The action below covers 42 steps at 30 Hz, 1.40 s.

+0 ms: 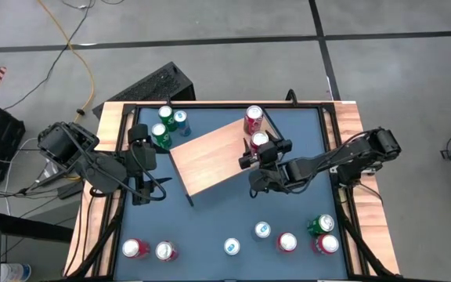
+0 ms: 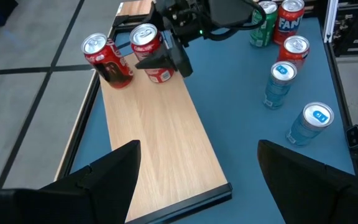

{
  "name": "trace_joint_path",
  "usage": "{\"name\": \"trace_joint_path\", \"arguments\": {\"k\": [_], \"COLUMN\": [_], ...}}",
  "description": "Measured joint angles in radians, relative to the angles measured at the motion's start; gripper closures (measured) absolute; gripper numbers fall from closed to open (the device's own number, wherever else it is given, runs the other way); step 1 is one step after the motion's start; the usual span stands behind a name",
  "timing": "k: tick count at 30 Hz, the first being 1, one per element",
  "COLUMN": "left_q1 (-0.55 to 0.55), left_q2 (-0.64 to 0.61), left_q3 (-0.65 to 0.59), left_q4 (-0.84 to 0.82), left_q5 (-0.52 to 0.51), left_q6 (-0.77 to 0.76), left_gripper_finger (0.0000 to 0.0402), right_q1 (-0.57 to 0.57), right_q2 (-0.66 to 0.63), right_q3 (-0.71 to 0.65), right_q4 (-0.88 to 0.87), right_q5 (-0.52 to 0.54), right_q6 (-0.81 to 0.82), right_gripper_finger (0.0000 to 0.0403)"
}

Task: Place canned beverage on shelf
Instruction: Put the top red white soda can on the shelf aligned with the other red white soda can

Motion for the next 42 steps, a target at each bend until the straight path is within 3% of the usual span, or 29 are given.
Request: {"name": "trace_joint_path", "arguments": {"k": [6, 11, 13, 19, 26, 32, 42], "left_q1": [0.0, 0.0, 0.0, 0.0, 0.0, 0.002, 0.003], "left_q2": [0.0, 0.0, 0.0, 0.0, 0.0, 0.0, 0.0], "left_q3": [0.0, 0.0, 0.0, 0.0, 0.0, 0.0, 0.0], "left_q4": [0.0, 0.0, 0.0, -0.006, -0.006, -0.006, -0.006], "left_q5": [0.0, 0.0, 0.0, 0.018, 0.018, 0.002, 0.001], "left_q6": [0.004, 0.004, 0.003, -0.012, -0.018, -0.018, -0.021], "left_gripper_finger": [0.0093, 0.0093, 0.0093, 0.0093, 0.0093, 0.0093, 0.0093], "right_q1": [0.045, 0.089, 0.106, 0.09, -0.096, -0.235, -0.328], "right_q2": [-0.092, -0.202, -0.259, -0.432, -0.526, -0.485, -0.383], "right_q3": [0.002, 0.002, 0.002, 0.002, 0.106, 0.114, 0.113], "right_q4": [0.003, 0.001, 0.001, -0.042, -0.234, -0.331, -0.324], "right_q5": [0.06, -0.022, -0.137, -0.728, -1.072, -1.249, -1.352], "right_q6": [-0.142, -0.305, -0.431, -0.897, -0.917, -0.915, -1.01], "right_gripper_finger": [0.0024, 0.0024, 0.0024, 0.0024, 0.0024, 0.0023, 0.0023]}}
